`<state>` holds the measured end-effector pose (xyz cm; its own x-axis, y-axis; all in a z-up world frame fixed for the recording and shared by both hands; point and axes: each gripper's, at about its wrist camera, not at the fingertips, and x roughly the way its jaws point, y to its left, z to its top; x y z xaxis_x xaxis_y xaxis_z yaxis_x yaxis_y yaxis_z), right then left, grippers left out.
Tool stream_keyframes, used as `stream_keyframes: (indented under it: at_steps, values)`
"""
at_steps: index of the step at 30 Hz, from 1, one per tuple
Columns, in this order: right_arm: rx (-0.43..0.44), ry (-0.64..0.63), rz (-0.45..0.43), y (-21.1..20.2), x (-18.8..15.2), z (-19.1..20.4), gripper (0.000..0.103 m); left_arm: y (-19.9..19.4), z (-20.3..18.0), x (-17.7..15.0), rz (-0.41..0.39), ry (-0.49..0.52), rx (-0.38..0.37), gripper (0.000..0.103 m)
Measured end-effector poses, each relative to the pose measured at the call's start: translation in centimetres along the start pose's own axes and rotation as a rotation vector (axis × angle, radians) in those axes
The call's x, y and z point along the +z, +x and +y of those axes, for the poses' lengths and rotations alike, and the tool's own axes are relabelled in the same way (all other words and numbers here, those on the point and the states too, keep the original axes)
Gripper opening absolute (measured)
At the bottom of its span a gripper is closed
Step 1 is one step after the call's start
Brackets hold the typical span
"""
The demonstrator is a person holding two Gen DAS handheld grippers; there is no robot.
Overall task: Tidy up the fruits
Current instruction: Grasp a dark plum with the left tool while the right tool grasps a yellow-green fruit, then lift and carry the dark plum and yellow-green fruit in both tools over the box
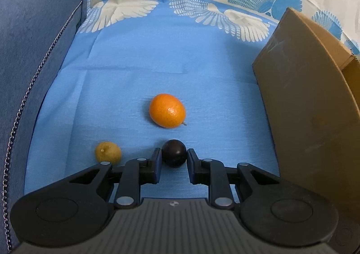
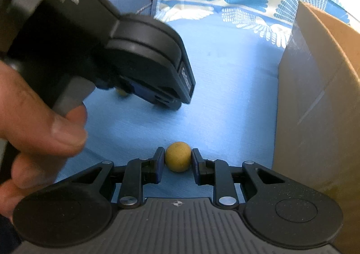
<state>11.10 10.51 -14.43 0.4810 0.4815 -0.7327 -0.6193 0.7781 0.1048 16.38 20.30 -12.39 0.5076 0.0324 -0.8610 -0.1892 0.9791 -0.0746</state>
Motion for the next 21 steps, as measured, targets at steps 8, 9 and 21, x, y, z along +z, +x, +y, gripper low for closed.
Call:
stream_keyframes:
  at_steps: [8,9,21]
  values:
    - [0.005,-0.006,-0.072,-1.9,-0.1,0.0,0.027,-2.7,-0.2,0.1,-0.111,-0.022,-0.031,0.025]
    - [0.005,-0.004,-0.086,-2.3,-0.1,0.0,0.027,-3.5,-0.2,0.0,-0.144,-0.025,-0.042,0.025]
    - [0.021,-0.078,-0.369,-11.0,-2.7,0.4,0.026,-13.4,-2.6,-3.6,-0.467,-0.095,-0.17,0.025]
